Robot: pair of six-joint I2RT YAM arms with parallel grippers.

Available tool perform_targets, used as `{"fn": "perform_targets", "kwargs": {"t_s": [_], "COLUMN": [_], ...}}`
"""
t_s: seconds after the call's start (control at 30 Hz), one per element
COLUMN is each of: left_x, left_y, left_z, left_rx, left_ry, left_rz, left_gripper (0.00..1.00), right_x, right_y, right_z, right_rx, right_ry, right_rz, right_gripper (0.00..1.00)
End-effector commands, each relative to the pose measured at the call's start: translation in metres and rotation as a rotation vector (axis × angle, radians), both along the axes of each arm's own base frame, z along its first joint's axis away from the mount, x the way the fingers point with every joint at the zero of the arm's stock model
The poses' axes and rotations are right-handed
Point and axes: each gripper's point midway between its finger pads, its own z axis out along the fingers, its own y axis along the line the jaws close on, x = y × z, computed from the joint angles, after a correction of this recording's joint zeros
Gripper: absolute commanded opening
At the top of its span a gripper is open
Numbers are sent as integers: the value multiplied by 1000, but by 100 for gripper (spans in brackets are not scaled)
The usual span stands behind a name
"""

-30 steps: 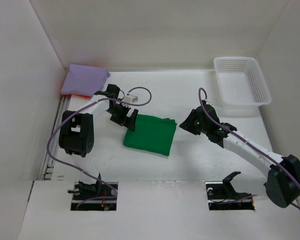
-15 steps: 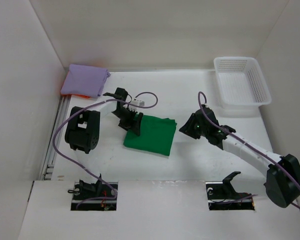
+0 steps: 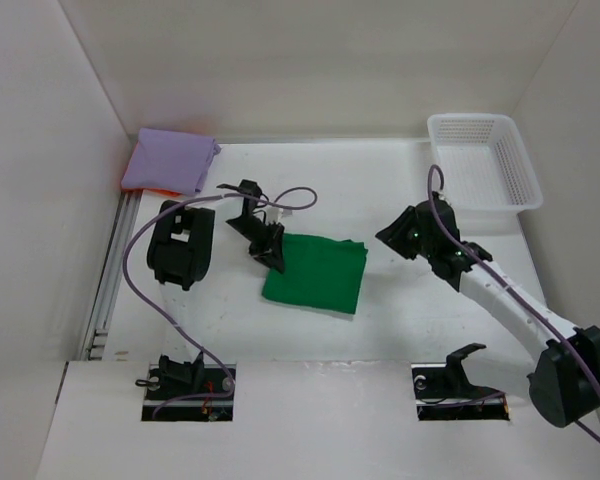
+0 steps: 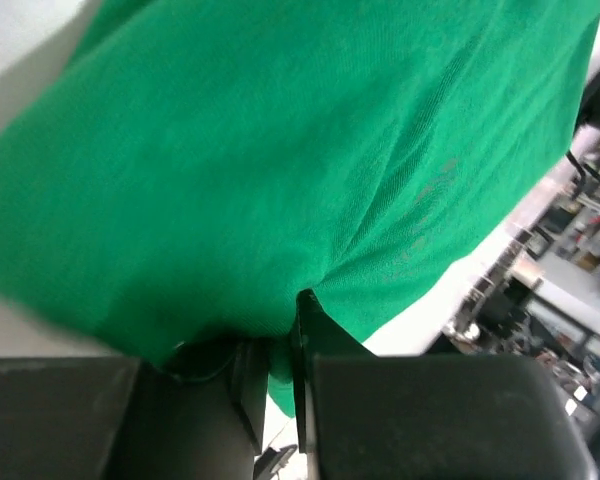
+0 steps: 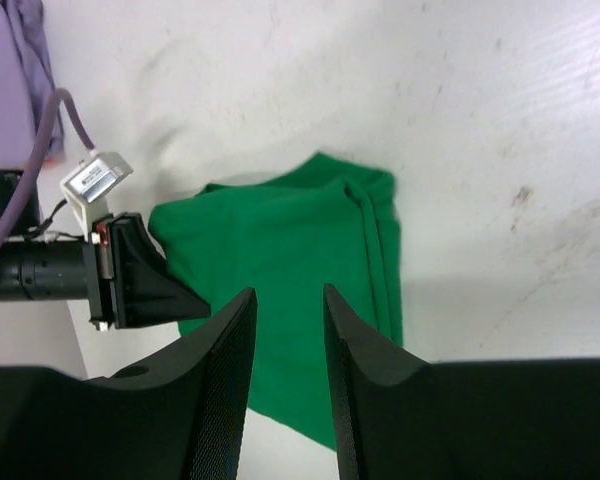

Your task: Fold and stack the t-shirts

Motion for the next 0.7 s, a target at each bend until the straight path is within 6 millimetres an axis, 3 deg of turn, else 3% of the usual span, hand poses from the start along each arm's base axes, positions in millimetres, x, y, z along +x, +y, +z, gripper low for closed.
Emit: {"fn": "perform_targets", "kwargs": {"t_s": [0.0,0.1,0.2,0.4,0.5,0.67], "left_x": [78,129,176,272,304,330], "left_y": [9,28,53,124,156,193], "left_z": [22,48,56,82,106,138], "left_rx": [42,84,160,414,539,681], "left_ry": [-291,-444,-544,-803,-938,-1078], "left_rz": [99,208,261,325,323,310], "left_gripper": [0,0,0,0,0,0], "right_x": [21,32,42,56,58,58], "right_y": [-10,-18,-21,-16,-15,-16], "right_z": [33,42,50,59,57,51], "right_rx": [-4,-6,-8,-27,-32,-37], "right_ry": [-88,-110,-130,-140,-134,-121], "right_rz": [-26,-48,-62,-43,-41,-44], "right_gripper": [38,38,38,39,39,39]}}
